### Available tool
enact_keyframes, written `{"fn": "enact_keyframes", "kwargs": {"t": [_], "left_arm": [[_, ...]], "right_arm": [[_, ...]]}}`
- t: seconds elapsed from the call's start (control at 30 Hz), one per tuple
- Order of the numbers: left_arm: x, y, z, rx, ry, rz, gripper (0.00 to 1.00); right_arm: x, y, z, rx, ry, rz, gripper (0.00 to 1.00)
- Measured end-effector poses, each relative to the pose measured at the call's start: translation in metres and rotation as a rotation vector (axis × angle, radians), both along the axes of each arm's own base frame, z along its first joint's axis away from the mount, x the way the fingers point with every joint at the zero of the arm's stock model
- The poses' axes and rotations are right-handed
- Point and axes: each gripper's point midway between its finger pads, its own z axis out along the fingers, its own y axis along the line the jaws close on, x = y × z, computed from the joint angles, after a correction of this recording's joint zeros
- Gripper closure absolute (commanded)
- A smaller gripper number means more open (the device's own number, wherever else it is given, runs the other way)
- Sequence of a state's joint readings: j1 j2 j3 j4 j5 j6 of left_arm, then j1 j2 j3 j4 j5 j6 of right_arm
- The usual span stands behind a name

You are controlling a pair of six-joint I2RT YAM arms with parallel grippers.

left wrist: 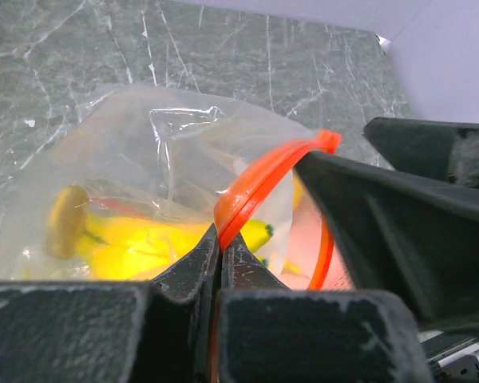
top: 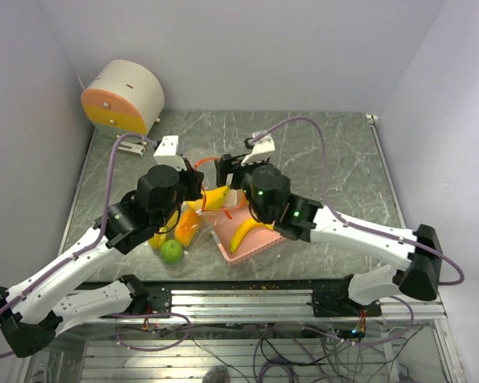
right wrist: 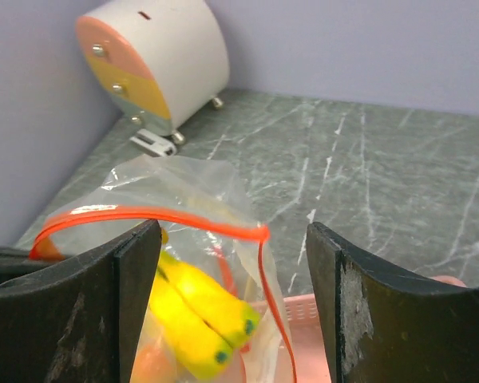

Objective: Place the food in the zip-top bag and seal the zipper
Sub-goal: Place the fake fruit in the zipper food storage bag, then pick up the fake fruit from the bin.

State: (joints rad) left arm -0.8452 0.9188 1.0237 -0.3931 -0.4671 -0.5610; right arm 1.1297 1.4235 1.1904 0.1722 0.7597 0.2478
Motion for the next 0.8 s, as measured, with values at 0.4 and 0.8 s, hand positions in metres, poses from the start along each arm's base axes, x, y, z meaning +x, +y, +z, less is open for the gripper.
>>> {"fn": "enact_keyframes", "kwargs": {"t": [0.4,0.8], "left_arm": [[-0.003,0.012,0.003,0.011,-0.011,0.031,0.93],[-0.025,0.066,0.035,0.038,-0.075,0.131,0.93]], "right_arm": [[0.021,-0.079,-0.018,0.027,0.176,-0.031,0.09],[0.023,-0.096,-0.160,-0.101,0.596,-0.185,0.01]]}}
